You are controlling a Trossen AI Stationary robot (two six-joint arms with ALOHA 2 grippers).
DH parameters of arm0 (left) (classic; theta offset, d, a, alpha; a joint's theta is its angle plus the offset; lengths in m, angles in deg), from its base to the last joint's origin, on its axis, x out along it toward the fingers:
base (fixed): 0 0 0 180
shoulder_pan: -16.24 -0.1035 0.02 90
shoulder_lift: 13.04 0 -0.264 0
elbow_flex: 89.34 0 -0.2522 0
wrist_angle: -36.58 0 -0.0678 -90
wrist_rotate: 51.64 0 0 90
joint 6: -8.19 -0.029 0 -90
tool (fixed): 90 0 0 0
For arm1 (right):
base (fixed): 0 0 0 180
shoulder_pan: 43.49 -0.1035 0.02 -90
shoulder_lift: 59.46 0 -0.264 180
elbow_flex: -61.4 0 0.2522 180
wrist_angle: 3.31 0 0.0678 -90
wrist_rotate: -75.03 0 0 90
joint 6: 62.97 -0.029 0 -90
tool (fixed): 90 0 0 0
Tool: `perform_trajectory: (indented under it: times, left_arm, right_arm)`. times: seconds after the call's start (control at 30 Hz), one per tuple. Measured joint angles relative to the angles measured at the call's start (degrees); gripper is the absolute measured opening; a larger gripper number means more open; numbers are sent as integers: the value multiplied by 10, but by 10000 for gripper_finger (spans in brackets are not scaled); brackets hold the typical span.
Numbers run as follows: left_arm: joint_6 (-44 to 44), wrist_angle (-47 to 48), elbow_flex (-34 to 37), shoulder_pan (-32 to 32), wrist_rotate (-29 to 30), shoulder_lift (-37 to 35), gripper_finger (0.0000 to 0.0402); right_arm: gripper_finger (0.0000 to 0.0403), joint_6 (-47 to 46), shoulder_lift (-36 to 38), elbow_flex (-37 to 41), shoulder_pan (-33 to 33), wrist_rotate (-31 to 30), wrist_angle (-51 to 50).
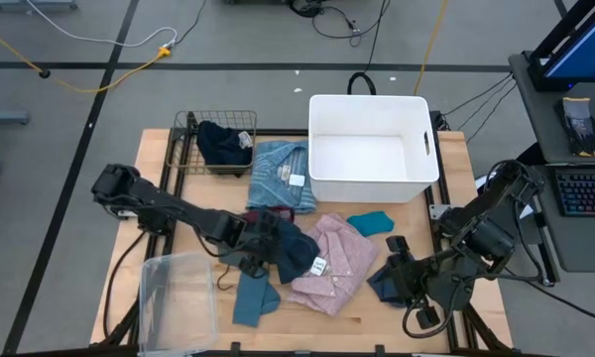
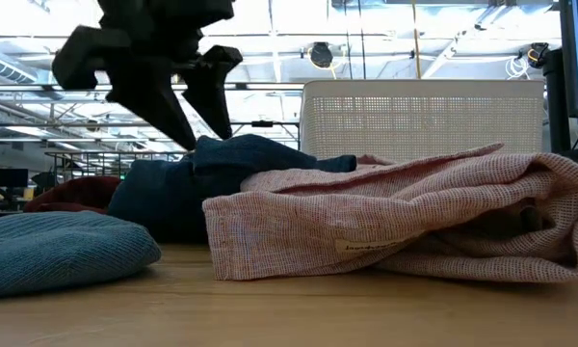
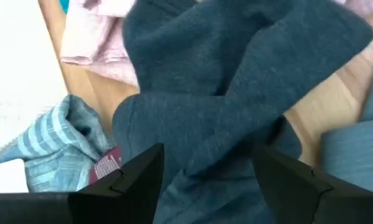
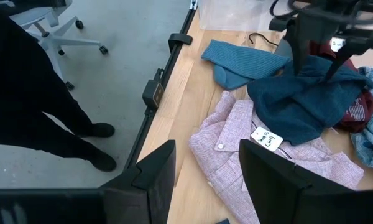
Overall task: Pick & Place Cloths
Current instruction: Put the gray shorts into the gold wire basket
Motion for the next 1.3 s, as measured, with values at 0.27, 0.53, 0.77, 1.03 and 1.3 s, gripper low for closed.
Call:
perform_trajectory:
  times: [0.27, 0.53, 0.77, 1.03, 1.3]
  left_arm:
    - [-10, -35, 0, 0, -17, 32, 243]
    - [-34, -55, 0, 7, -31, 46, 224]
    - [-34, -54, 0, 0, -35, 50, 113]
    - [-5, -45, 0, -5, -65, 76, 8]
    - [45, -48, -21, -15, -54, 16, 4]
  right_arm:
    - [169, -1, 0, 0, 0, 0, 0]
    - [169, -1, 0, 0, 0, 0, 0]
    - [169, -1, 0, 0, 0, 0, 0]
    - [169, -10, 0, 0, 0, 0, 2]
    - [169, -5, 0, 0, 0, 0, 2]
